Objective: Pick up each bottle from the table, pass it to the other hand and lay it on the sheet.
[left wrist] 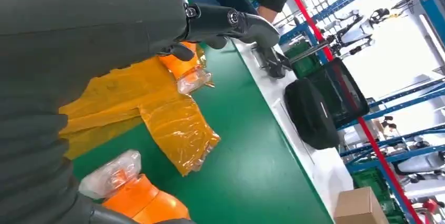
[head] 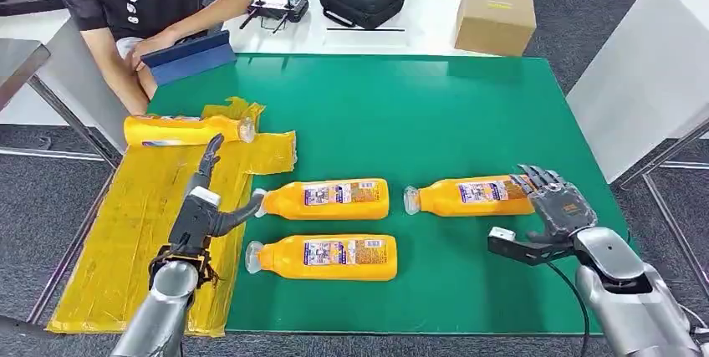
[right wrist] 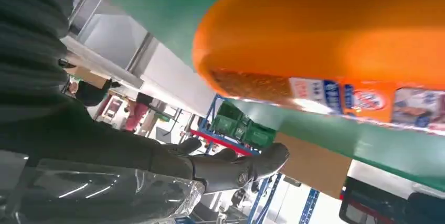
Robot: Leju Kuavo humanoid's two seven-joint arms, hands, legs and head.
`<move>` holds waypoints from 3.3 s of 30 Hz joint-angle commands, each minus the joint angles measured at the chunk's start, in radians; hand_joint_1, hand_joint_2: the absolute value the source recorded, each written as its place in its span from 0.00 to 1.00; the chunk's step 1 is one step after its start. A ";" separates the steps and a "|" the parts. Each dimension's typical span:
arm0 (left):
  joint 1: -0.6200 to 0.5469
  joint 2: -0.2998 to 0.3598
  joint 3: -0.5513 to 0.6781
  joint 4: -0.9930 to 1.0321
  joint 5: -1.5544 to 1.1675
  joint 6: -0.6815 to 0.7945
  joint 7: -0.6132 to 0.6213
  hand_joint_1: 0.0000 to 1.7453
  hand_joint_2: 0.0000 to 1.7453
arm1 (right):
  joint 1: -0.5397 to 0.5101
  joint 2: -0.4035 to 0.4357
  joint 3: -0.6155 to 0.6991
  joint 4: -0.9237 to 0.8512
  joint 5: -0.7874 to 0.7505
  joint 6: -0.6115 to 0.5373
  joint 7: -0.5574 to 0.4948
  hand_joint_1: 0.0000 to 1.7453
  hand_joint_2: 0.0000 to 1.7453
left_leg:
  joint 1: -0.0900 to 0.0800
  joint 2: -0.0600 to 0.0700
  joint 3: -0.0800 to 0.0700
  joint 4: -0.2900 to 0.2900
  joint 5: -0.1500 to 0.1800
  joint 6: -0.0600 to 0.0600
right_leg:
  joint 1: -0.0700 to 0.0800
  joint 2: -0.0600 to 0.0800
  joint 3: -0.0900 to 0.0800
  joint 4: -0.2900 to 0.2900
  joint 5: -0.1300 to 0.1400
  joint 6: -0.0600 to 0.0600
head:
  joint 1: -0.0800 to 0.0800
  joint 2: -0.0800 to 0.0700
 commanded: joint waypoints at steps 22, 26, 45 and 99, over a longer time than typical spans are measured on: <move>0.019 0.003 0.046 0.026 0.003 -0.012 0.018 0.00 1.00 | -0.114 0.159 -0.001 0.246 0.165 -0.091 0.089 0.00 1.00 | 0.001 0.004 0.006 0.000 -0.003 -0.005 | 0.001 0.003 0.005 -0.001 -0.001 -0.003 | 0.000 0.000; 0.024 0.000 0.044 0.031 0.004 -0.015 0.018 0.00 1.00 | -0.145 0.158 -0.033 0.304 0.177 -0.073 0.126 0.00 1.00 | 0.001 0.003 0.005 0.000 -0.002 -0.004 | 0.001 0.003 0.005 -0.001 -0.001 -0.003 | 0.000 0.000; 0.045 -0.003 0.034 0.063 0.034 0.005 -0.005 0.00 1.00 | -0.275 0.170 -0.097 0.568 0.148 -0.248 0.052 0.00 1.00 | 0.000 0.003 0.006 -0.001 -0.002 -0.004 | 0.000 0.002 0.005 -0.001 -0.001 -0.002 | 0.000 0.000; 0.098 -0.003 -0.013 -0.093 0.056 -0.003 -0.012 0.00 1.00 | -0.407 0.161 -0.018 0.758 0.015 0.008 -0.021 1.00 1.00 | 0.001 -0.001 0.006 0.000 -0.001 -0.003 | 0.001 -0.002 0.007 -0.001 -0.002 -0.002 | 0.000 0.000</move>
